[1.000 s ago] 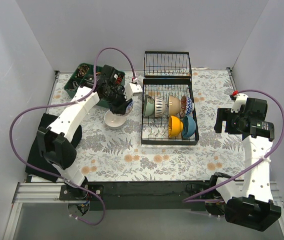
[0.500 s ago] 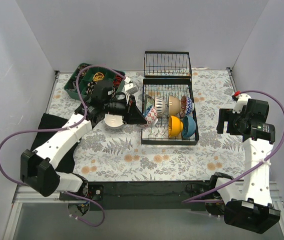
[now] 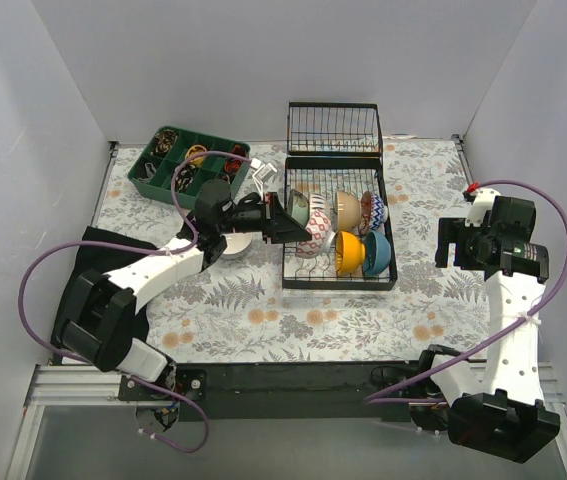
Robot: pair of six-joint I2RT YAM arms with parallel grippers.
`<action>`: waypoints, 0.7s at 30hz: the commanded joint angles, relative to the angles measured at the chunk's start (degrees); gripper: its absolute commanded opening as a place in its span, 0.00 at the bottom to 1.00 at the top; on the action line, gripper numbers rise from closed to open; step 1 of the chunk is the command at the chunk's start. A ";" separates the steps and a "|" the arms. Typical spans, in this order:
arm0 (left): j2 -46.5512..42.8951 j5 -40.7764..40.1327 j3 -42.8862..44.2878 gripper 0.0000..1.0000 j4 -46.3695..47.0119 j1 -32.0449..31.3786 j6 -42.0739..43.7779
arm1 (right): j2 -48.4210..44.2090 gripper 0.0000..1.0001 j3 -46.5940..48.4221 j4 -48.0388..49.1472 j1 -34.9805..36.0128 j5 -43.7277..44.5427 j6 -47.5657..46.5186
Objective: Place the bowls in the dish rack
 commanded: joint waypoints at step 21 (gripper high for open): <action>12.29 -22.78 3.50 0.00 4.93 -5.51 -26.07 | 2.98 0.88 1.34 0.67 -0.74 1.11 -0.75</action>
